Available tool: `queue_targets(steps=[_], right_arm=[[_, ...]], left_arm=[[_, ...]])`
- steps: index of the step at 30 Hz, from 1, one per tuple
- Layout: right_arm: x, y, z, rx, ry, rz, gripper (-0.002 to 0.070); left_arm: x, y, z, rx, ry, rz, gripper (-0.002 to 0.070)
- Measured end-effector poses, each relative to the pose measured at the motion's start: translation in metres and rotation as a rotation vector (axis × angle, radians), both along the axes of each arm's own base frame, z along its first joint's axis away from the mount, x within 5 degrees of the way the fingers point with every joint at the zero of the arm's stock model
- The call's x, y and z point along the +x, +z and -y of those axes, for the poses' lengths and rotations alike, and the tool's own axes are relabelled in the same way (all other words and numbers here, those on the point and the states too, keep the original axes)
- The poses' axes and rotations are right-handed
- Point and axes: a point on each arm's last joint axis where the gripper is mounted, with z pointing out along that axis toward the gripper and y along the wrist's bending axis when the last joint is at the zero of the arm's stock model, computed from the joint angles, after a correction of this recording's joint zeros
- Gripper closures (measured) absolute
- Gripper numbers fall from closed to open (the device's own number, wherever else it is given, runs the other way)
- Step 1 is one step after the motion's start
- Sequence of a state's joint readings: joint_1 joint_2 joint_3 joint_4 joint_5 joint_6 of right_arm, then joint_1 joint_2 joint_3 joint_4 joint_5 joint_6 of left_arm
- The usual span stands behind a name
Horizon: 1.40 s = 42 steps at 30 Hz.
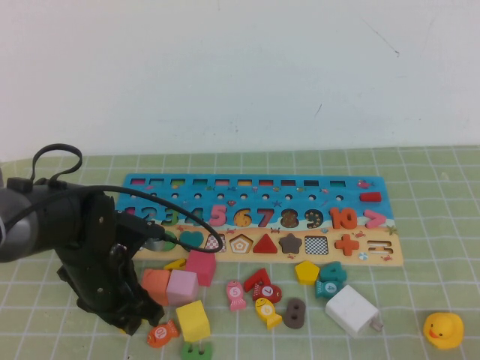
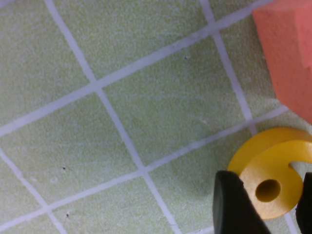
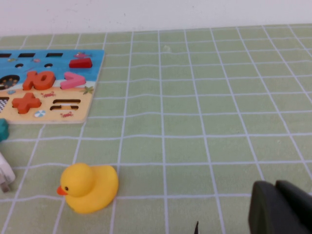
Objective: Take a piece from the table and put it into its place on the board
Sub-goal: Pick up the "number 6", then place the "number 6" into the hole of the number 6
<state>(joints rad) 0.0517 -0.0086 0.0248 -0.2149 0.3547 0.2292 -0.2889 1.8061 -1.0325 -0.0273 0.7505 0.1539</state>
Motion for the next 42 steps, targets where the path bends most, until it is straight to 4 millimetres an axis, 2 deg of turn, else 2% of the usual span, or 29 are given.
queue_targets(steps=[5,8,14,17,22,27,30,31,36,42], right_arm=[[0.0,0.0,0.0,0.0,0.0,0.0,0.0678],[0.0,0.0,0.0,0.0,0.0,0.0,0.0678],[0.0,0.0,0.0,0.0,0.0,0.0,0.0678],[0.0,0.0,0.0,0.0,0.0,0.0,0.0678],[0.0,0.0,0.0,0.0,0.0,0.0,0.0678],[0.0,0.0,0.0,0.0,0.0,0.0,0.0678],[0.0,0.0,0.0,0.0,0.0,0.0,0.0678],[0.0,0.0,0.0,0.0,0.0,0.0,0.0678],[0.0,0.0,0.0,0.0,0.0,0.0,0.0678],[0.0,0.0,0.0,0.0,0.0,0.0,0.0678]], left_arm=[[-0.002,0.0,0.0,0.003,0.002,-0.023,0.0435],[-0.005,0.007,-0.001,0.002,0.003,-0.027,0.0435],[-0.016,0.054,0.0,-0.068,0.031,0.049,0.0435],[-0.017,0.085,0.003,-0.126,0.044,0.084,0.0435],[-0.008,0.125,0.016,-0.188,0.021,0.119,0.0435],[0.009,0.147,0.042,-0.231,-0.017,0.195,0.0435],[0.021,0.147,0.064,-0.254,-0.037,0.224,0.0435],[0.031,0.141,0.079,-0.265,-0.044,0.233,0.0435],[0.057,0.12,0.115,-0.3,-0.016,0.242,0.0435],[0.092,0.089,0.137,-0.311,0.061,0.215,0.0435]])
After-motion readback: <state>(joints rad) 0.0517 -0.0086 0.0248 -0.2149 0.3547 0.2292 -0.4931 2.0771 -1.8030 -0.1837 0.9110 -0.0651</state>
